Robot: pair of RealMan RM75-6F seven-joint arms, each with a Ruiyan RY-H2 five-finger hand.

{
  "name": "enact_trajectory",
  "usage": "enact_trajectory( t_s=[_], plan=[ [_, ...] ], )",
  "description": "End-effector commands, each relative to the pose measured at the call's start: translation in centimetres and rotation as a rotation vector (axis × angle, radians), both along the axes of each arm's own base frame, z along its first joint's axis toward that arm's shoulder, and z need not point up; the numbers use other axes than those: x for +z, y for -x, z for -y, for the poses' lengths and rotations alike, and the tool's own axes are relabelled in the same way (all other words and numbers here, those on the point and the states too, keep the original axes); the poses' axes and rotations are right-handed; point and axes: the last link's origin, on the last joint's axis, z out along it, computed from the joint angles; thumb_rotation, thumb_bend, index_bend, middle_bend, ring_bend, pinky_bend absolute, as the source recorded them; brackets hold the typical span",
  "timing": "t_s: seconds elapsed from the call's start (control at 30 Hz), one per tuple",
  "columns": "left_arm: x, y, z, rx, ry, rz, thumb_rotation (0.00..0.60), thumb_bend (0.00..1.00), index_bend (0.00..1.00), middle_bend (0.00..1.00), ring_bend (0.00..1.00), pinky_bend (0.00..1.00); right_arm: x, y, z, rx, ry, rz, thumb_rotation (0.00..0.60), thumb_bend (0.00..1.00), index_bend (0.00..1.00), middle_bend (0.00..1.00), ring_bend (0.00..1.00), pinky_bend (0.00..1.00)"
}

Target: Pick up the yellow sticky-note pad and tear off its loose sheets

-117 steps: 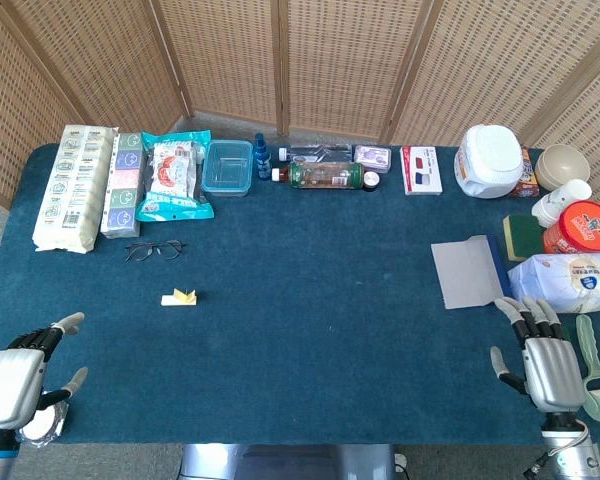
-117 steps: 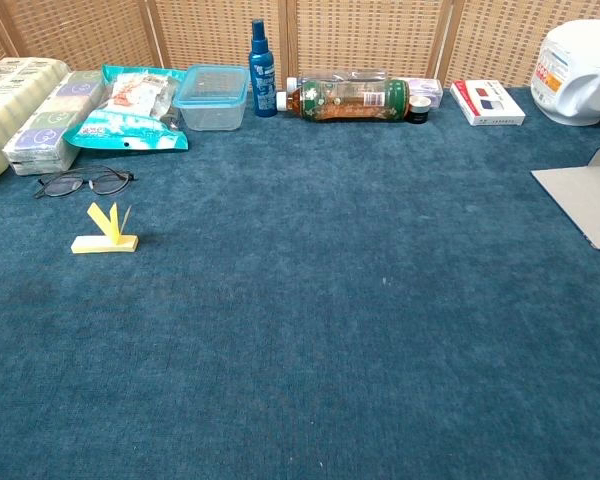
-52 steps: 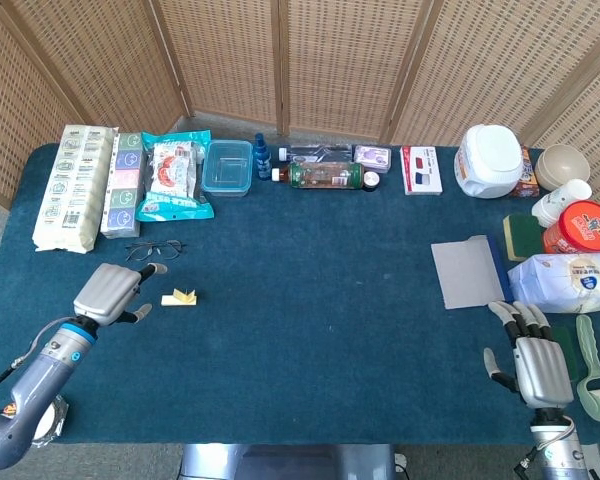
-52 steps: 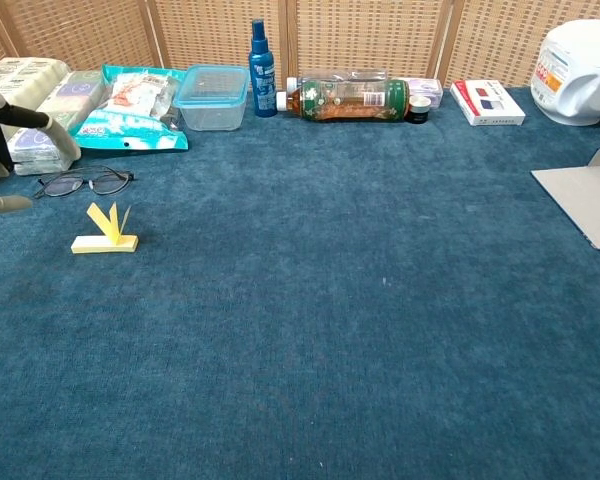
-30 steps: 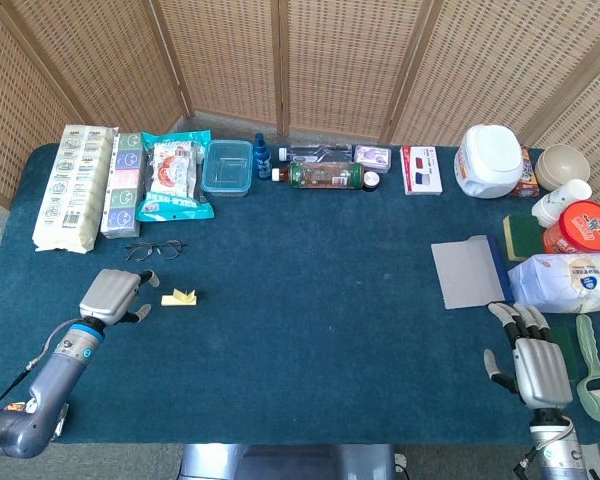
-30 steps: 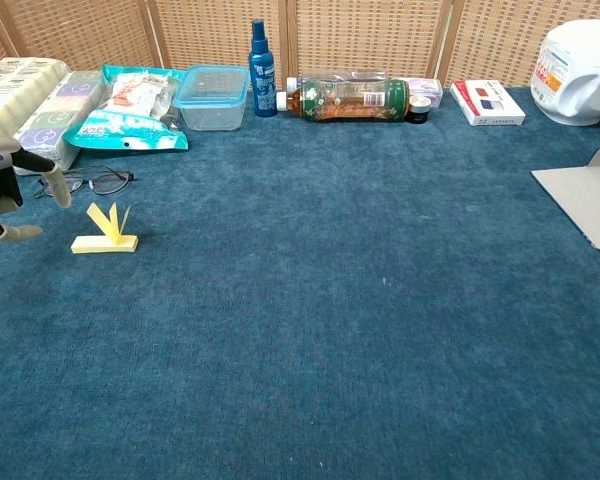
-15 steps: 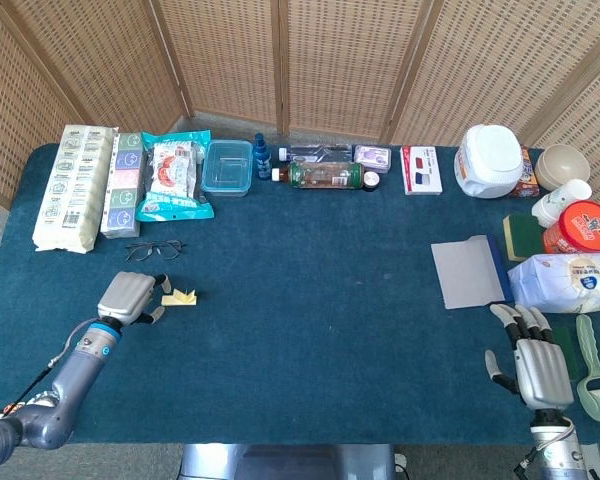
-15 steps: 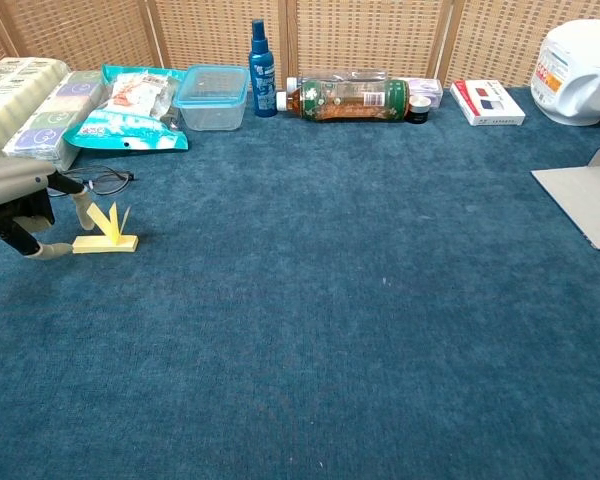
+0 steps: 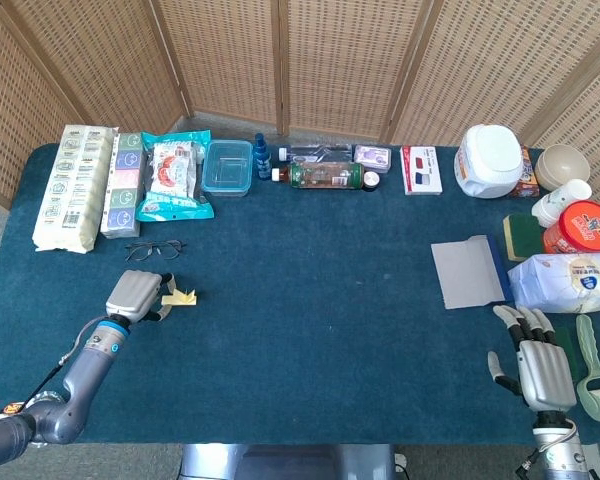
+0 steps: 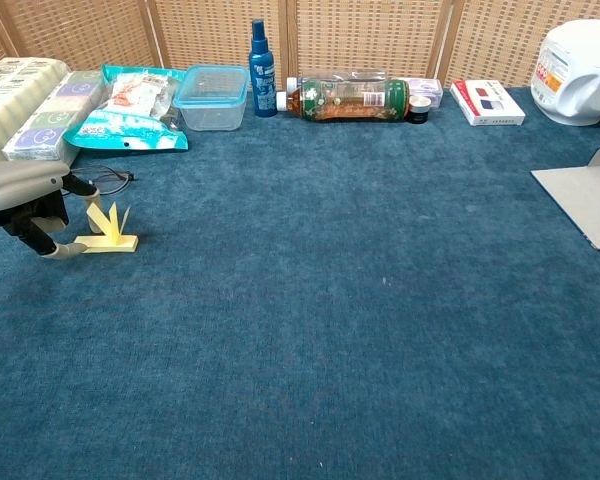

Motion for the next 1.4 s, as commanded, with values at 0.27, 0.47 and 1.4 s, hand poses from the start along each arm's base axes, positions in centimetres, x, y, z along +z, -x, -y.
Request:
enact_trajectory(
  t_s=[0.27,0.47,1.4],
  plan=[
    [-0.06,0.05,0.08,-0.001,0.001,-0.005,0.600,0.30,0.42,0.97,1.00,1.00,0.16,0.11,-0.13,-0.003,0.004,0.000,0.600,0.46,0.16,0.21,0.11,0.09],
    [-0.24,0.08,0.21,-0.008,0.003,-0.017,0.600,0.30,0.42,0.97,1.00,1.00,0.14,0.21,-0.21,-0.005,0.003,0.000,0.600,0.46,0.16,0.21,0.11,0.09],
    [0.26,-0.38,0.24,-0.042,-0.005,-0.071,0.600,0.31,0.57,0.99,1.00,1.00,0.50,0.55,-0.66,-0.018,0.018,0.001,0.600,0.46,0.16,0.21,0.11,0.09]
  ],
)
